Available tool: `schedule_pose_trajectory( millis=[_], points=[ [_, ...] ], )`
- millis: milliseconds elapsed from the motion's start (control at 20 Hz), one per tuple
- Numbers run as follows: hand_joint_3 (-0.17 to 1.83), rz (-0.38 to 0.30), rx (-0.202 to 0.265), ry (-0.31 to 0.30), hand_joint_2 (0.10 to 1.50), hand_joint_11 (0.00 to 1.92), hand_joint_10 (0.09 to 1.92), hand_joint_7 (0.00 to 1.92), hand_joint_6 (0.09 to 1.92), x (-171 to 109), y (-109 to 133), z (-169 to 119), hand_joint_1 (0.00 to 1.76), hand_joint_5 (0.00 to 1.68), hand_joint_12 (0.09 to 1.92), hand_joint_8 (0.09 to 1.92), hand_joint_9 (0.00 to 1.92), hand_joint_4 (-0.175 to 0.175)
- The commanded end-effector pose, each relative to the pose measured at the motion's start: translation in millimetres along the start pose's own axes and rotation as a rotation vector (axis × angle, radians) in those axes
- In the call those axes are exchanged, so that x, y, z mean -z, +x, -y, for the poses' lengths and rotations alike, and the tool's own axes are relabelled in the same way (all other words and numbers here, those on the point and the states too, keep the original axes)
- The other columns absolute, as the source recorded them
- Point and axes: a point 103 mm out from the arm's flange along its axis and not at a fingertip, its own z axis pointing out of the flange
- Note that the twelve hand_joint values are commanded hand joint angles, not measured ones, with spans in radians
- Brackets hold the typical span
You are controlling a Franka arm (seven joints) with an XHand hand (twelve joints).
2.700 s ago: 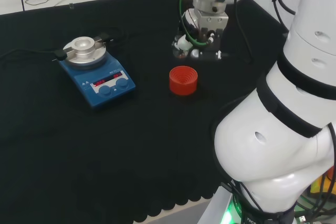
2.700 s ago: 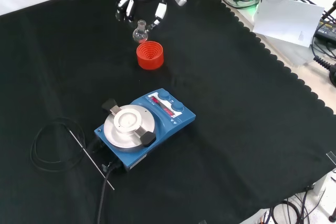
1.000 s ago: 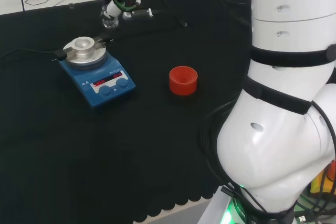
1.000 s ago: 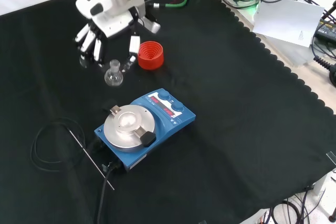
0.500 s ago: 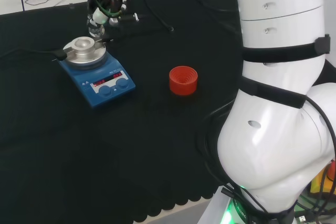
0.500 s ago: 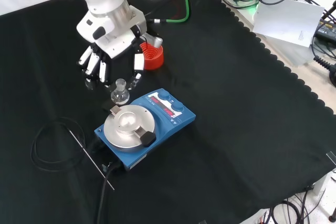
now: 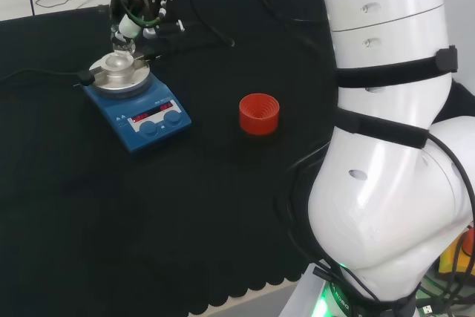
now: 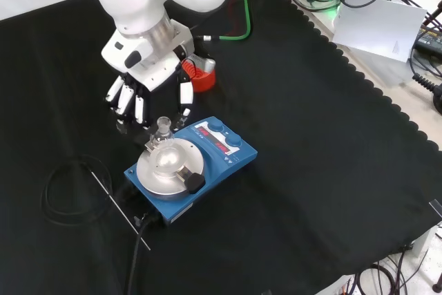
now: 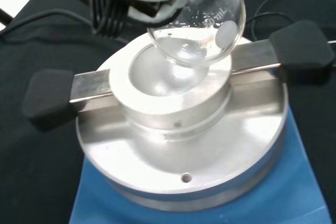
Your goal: Place the round-bottom flask on the heater.
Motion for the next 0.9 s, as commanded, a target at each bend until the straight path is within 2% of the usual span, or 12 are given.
schedule_pose_trajectory(
  millis=[50, 750, 900],
  points=[
    [0.73, 0.014, 0.022, 0.022, 0.67, 0.31, 0.58, 0.44, 0.9, -8, 9, -2, 1.11, 1.16, 1.34, 0.67, 0.71, 0.112],
    [0.74, 0.011, 0.021, 0.046, 0.67, 0.3, 0.58, 0.44, 0.9, -22, 6, -17, 1.11, 1.16, 1.35, 0.67, 0.71, 0.112],
    [0.68, 0.005, 0.017, 0.05, 0.71, 0.3, 0.58, 0.42, 0.91, -24, 5, -19, 1.1, 1.14, 1.35, 0.68, 0.7, 0.133]
  ],
)
